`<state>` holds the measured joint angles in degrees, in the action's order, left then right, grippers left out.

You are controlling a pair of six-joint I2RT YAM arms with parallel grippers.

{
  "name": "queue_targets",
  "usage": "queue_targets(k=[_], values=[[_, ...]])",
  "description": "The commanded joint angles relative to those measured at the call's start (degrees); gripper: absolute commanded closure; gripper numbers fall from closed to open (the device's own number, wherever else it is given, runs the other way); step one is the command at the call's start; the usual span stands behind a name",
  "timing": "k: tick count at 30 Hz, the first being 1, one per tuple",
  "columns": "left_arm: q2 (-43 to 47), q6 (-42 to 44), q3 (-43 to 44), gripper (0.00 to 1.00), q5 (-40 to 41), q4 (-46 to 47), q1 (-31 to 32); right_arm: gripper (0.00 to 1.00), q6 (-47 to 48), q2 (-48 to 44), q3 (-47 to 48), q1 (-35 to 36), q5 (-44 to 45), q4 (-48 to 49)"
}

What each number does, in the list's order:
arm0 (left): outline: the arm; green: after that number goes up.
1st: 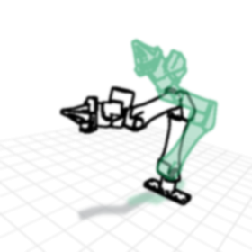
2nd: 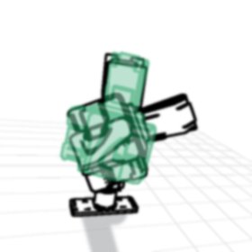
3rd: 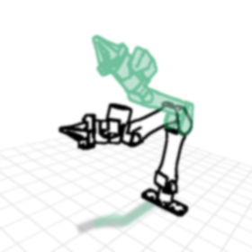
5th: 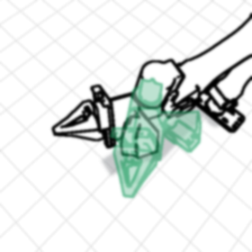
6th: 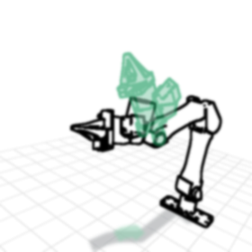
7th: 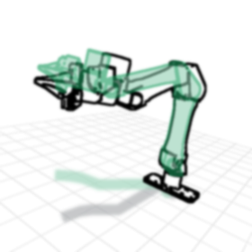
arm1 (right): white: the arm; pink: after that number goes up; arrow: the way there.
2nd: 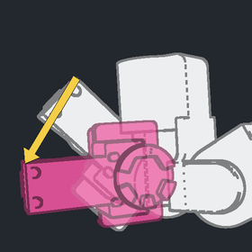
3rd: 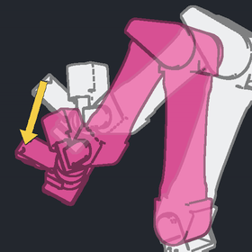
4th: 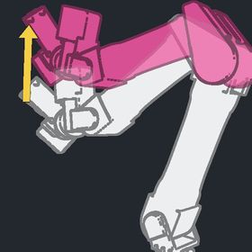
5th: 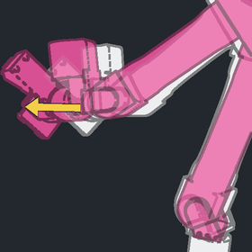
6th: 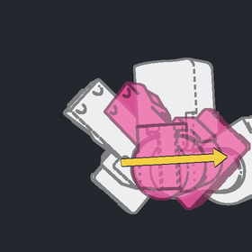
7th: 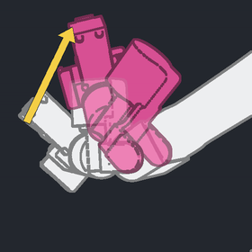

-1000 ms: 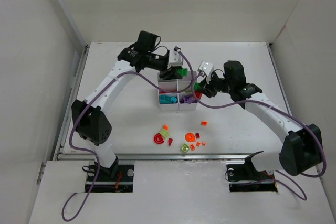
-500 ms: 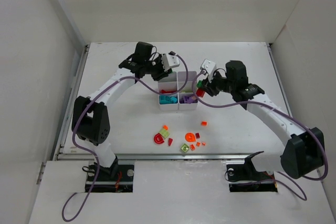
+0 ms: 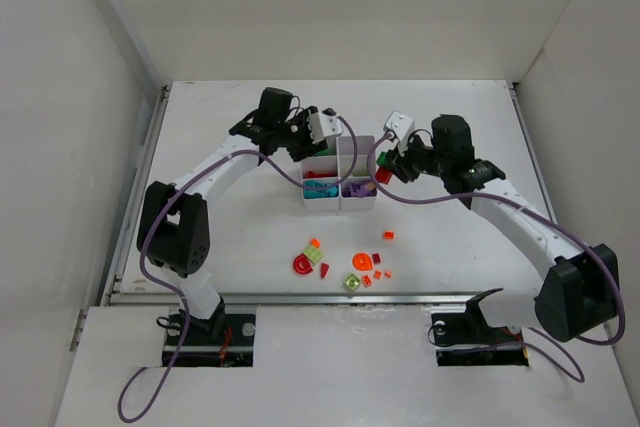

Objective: Sort the legos into containers by color

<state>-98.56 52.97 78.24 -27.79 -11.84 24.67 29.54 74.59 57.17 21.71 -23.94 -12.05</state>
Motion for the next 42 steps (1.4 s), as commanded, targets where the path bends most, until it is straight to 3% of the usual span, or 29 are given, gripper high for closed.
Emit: queue_targets(k=[1, 4, 8, 12, 18, 26, 30, 37, 42], values=[[0.7, 1.2, 0.2, 0.49, -0.2, 1.4, 0.1, 1.00, -0.6, -1.5, 1.4, -0.4, 0.0, 1.3], [0.7, 1.2, 1.6, 0.42, -0.7, 0.1, 0.1, 1.00, -1.1, -1.5, 1.4, -0.4, 0.0, 1.3], [0.7, -0.1, 6.5, 0.41, -2.6, -3.4, 0.1, 1.00, -1.2, -2.1, 2.6, -0.4, 0.0, 1.3], [0.7, -0.1, 12.3, 0.41, -10.8, -9.5, 0.6, 1.00, 1.3, -3.2, 2.6, -0.4, -3.3, 1.3], [2.5, 17.6, 16.2, 0.32, -22.3, -23.4, 4.9, 1.00, 6.0, -4.5, 3.1, 1.0, -8.7, 1.3], [1.8, 21.6, 18.8, 0.28, -28.9, -30.5, 8.0, 1.00, 8.4, -2.7, 7.8, 4.1, -10.9, 1.9], [1.3, 21.6, 20.1, 0.28, -30.0, -30.5, 9.9, 1.00, 9.0, -1.5, 8.3, 5.2, -10.9, 1.9], [0.7, 20.3, 21.2, 0.42, -28.9, -30.5, 9.9, 1.00, 9.5, -2.2, 7.7, 7.0, -10.9, 1.9], [0.7, 18.0, 20.1, 0.41, -28.4, -28.2, 9.9, 1.00, 9.5, -2.7, 7.1, 8.8, -10.9, 1.9]])
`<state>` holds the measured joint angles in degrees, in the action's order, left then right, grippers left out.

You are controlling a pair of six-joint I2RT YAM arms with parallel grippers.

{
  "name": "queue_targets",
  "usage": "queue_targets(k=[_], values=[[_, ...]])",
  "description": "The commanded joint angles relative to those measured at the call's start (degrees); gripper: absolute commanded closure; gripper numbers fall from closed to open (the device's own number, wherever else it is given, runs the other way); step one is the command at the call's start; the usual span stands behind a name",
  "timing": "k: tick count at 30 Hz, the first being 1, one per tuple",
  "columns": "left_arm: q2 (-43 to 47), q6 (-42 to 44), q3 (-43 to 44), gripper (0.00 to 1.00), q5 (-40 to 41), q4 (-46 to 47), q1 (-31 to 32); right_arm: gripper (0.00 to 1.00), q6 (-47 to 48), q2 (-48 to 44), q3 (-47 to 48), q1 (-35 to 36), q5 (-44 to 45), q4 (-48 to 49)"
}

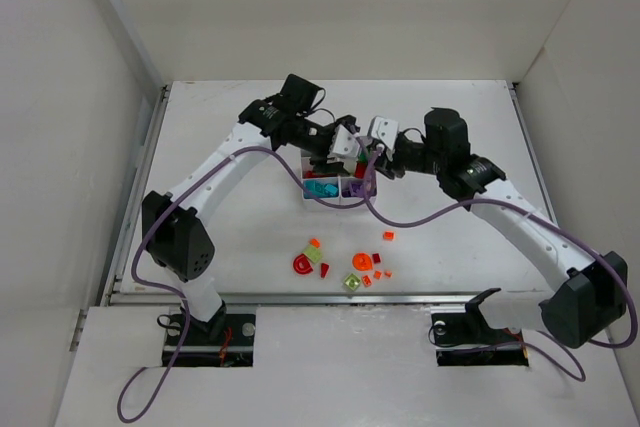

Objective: Sort the legos into containers by color

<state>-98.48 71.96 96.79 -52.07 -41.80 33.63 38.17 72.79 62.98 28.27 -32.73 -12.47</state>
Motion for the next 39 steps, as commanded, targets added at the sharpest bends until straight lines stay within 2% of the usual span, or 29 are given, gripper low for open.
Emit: queue_targets(k=[1, 3, 8, 13, 14, 18, 21, 22, 23, 26, 28, 30, 33, 35, 39], values=[[0.7, -4.6, 1.6, 0.34, -4.1, 3.2, 0.9, 1.00, 0.9, -0.9, 1.3, 2.2, -2.2, 2.3], [0.7, -7.7, 1.0, 0.34, -2.3, 7.0, 0.9, 1.00, 0.9, -0.9, 1.3, 2.8, -2.2, 2.3], [1.2, -9.3, 1.0, 0.37, -2.3, 8.5, 0.9, 1.00, 0.9, -0.9, 1.3, 3.4, -1.1, 2.3], [1.2, -10.5, 0.4, 0.59, -3.8, 8.5, 0.9, 1.00, 0.9, -0.4, 1.3, 3.4, -1.1, 2.3], [1.2, -10.5, -0.1, 0.70, -3.8, 8.5, 0.9, 1.00, 0.9, -0.4, 1.8, 3.4, -1.1, 2.3], [1.7, -10.5, -0.1, 0.90, -3.2, 8.5, 0.9, 1.00, 0.9, -0.4, 1.8, 3.4, -0.6, 2.3], [1.7, -10.5, -0.1, 1.00, -3.2, 8.5, 0.9, 1.00, 0.2, 0.2, 1.8, 3.4, 0.0, 2.3], [1.7, -10.5, -0.1, 1.00, -3.2, 8.5, 0.9, 0.97, -1.7, 0.8, 2.4, 3.4, 0.6, 2.3], [1.7, -10.5, -0.1, 1.00, -3.2, 8.5, 0.9, 0.79, -3.0, 0.8, 2.4, 3.4, 1.3, 2.3], [1.7, -10.5, -0.1, 1.00, -2.4, 8.5, 0.9, 0.61, -8.4, 2.0, 3.7, 3.4, 5.6, 2.3], [1.7, -11.7, -0.7, 1.00, -1.0, 9.5, 0.9, 0.53, -10.8, 2.0, 3.7, 3.4, 9.2, 2.3], [1.7, -15.3, -1.5, 1.00, 1.9, 12.6, 0.9, 0.35, -17.1, 2.0, 3.7, 2.8, 13.5, 3.2], [2.4, -18.4, -3.7, 1.00, 6.0, 17.3, 0.4, 0.33, -26.2, 2.0, 3.1, -0.1, 17.3, 4.4], [2.9, -19.8, -4.9, 1.00, 7.3, 18.9, 0.4, 0.33, -29.1, 2.0, 1.2, -1.7, 12.8, 7.3], [2.9, -21.9, -5.9, 1.00, 9.3, 21.0, 0.4, 0.33, -31.4, 1.4, -2.0, -2.3, 11.3, 10.8]])
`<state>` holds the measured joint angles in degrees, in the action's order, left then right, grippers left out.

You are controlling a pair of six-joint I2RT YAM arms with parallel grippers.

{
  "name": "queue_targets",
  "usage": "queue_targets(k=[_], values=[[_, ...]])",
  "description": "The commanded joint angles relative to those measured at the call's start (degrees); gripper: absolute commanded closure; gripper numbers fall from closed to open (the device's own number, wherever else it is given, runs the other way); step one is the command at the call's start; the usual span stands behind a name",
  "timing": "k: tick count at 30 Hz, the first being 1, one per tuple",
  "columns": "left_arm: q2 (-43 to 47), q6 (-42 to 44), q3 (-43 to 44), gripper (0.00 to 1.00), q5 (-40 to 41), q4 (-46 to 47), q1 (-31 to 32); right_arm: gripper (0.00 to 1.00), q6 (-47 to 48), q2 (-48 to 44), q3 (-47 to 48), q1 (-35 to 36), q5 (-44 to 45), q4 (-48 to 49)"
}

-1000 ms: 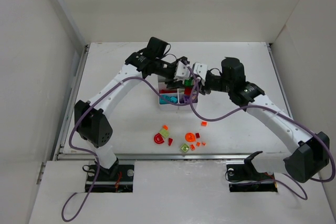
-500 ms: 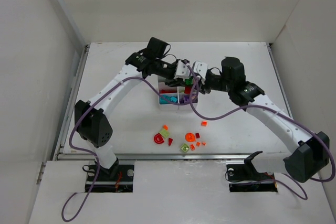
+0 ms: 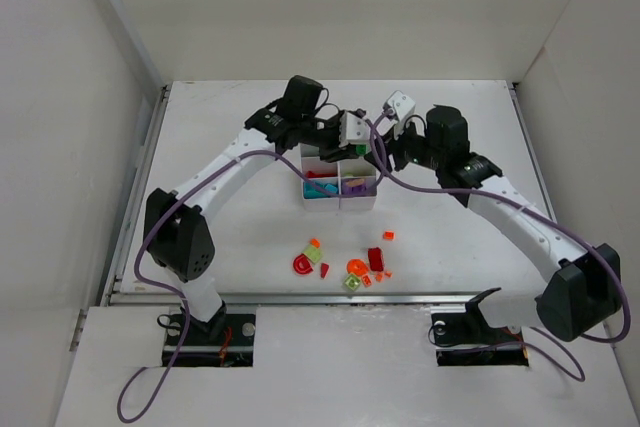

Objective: Sort the legos into containers by color

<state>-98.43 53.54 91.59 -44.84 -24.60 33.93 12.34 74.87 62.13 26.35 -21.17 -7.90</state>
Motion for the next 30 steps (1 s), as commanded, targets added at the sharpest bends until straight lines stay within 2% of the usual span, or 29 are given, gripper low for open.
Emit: queue_targets(k=[1, 8, 15, 18, 21, 28, 30], values=[[2.9, -3.4, -1.3, 1.00, 4.0, 3.8, 0.1, 0.33, -5.6, -1.2, -1.1, -0.3, -0.3, 6.2], [2.9, -10.3, -6.7, 1.00, 10.3, 7.7, -5.9, 0.32, -6.1, -2.9, -3.8, -1.4, 2.6, 6.2], [2.4, -11.5, -12.6, 1.00, 18.7, 9.7, -6.4, 0.32, -6.1, -2.9, -3.8, -1.4, 3.2, 6.2], [2.4, -11.5, -13.9, 0.91, 20.0, 11.3, -6.4, 0.32, -6.1, -2.9, -3.8, -1.4, 3.2, 6.2], [1.8, -12.2, -15.0, 0.76, 21.5, 12.6, -6.4, 0.32, -6.1, -2.9, -3.8, -1.4, 2.5, 6.2], [1.8, -14.9, -15.0, 0.76, 23.7, 15.0, -6.4, 0.31, -6.1, -2.9, -3.8, -1.4, 2.0, 6.2], [1.2, -15.4, -15.0, 0.73, 24.4, 15.8, -6.4, 0.31, -6.1, -2.9, -3.8, -1.4, 2.0, 5.7]])
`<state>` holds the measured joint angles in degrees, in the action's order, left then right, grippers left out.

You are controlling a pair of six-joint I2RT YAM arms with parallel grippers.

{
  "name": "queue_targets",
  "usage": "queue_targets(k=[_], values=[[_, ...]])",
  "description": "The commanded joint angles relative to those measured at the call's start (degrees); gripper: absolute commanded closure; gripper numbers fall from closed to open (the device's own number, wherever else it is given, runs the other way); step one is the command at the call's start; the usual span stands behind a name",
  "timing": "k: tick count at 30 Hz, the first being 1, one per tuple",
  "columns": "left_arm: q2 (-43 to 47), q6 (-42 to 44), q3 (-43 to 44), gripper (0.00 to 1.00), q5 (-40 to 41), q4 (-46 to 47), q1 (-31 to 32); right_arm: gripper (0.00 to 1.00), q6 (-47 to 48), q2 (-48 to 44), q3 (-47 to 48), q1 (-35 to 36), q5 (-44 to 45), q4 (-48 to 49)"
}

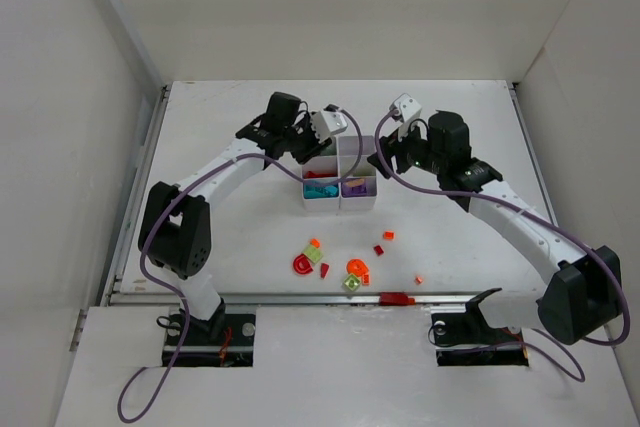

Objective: Sort the legos into containers by color

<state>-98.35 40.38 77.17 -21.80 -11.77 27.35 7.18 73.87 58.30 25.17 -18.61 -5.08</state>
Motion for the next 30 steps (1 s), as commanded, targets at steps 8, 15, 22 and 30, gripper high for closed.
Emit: queue_targets(k=[8, 15, 22, 30], values=[[0.6, -3.5, 0.4, 0.31, 1.9, 2.3, 0.2, 0.00, -0.9, -1.9, 0.1, -0.2, 0.6, -1.9], [1.8, -6.2, 5.0, 0.31, 1.3, 1.1, 0.2, 0.00, -10.1, -1.9, 3.0, 0.3, 15.1, -12.9], [6.7, -14.2, 4.8, 0.29, 7.5, -0.9, 0.2, 0.00, -32.4, -2.1, 0.8, 8.5, 36.7, -30.5], [22.9, -23.8, -15.1, 0.25, 10.9, -1.0, 0.2, 0.00, -53.4, -9.3, -8.7, 25.3, 35.1, -41.4]])
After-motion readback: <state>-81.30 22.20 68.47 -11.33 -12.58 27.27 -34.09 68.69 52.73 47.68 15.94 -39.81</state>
